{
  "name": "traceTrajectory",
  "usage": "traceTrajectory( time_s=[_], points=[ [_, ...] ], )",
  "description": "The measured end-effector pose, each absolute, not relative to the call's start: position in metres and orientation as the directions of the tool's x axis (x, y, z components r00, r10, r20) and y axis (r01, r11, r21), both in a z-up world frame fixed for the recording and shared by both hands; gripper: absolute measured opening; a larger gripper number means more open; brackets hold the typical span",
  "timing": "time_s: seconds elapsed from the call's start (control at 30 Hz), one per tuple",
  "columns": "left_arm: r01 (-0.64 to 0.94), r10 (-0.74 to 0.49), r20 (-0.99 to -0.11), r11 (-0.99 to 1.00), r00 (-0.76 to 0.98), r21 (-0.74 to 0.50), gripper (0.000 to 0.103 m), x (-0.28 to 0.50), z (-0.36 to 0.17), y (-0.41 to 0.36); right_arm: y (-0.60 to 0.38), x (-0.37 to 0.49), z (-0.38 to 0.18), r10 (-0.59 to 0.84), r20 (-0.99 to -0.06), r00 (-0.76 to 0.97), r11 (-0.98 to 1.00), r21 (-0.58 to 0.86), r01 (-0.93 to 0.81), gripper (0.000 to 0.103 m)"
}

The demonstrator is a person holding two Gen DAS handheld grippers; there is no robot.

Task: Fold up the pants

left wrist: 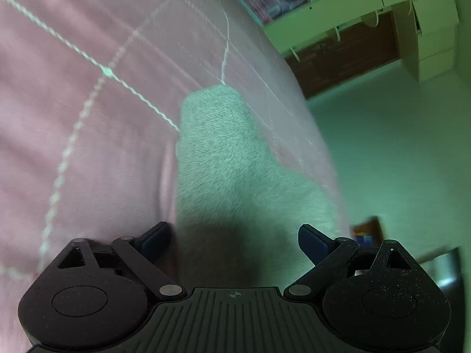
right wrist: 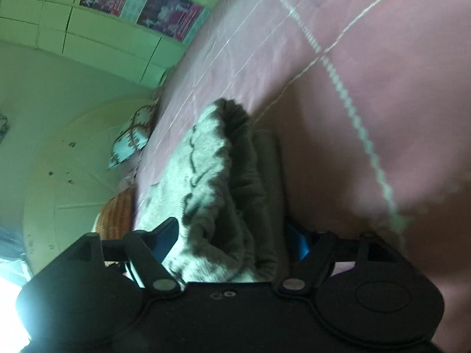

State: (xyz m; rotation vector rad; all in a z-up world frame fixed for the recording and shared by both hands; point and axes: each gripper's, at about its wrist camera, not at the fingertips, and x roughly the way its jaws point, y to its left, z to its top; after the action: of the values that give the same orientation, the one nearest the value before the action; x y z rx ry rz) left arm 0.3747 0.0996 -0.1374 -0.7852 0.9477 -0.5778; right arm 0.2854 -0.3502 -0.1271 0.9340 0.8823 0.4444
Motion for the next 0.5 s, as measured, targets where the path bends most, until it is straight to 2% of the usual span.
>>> traceTrajectory(
  time_s=[0.03,0.07,0.13,0.2,0.3,0.5],
  points=[
    [0.106,-0.719,-0.522,0.628,0.459,-0.771,0.07,0.378,-0.136,0.094,-0.349,0.289,-0.128,0.673,-0.468,0.573,0.55,0.834,0.035,0.063],
    [0.128,-0.691,-0.575,0.681,0.439,-0.721,0.049,0.381,-0.134,0.084,-0.346,0.294,-0.127,0.666,-0.491,0.562,0.577,0.817,0.03,0.046],
    [0.149,-0.663,-0.602,0.718,0.445,-0.68,0.041,0.382,-0.131,0.073,-0.339,0.295,-0.12,0.675,-0.491,0.551,0.592,0.806,-0.006,0.04],
    [0.131,-0.675,-0.562,0.687,0.478,-0.715,0.027,0.379,-0.128,0.078,-0.33,0.299,-0.105,0.674,-0.495,0.547,0.626,0.777,-0.068,0.037],
    [0.185,-0.711,-0.444,0.619,0.546,-0.763,0.026,0.374,-0.112,0.087,-0.321,0.308,-0.075,0.704,-0.462,0.54,0.63,0.757,-0.173,0.035],
    [0.24,-0.673,-0.352,0.622,0.651,-0.746,0.026,0.43,-0.062,0.107,-0.296,0.38,-0.013,0.731,-0.425,0.533,0.641,0.694,-0.327,0.033]
  ],
)
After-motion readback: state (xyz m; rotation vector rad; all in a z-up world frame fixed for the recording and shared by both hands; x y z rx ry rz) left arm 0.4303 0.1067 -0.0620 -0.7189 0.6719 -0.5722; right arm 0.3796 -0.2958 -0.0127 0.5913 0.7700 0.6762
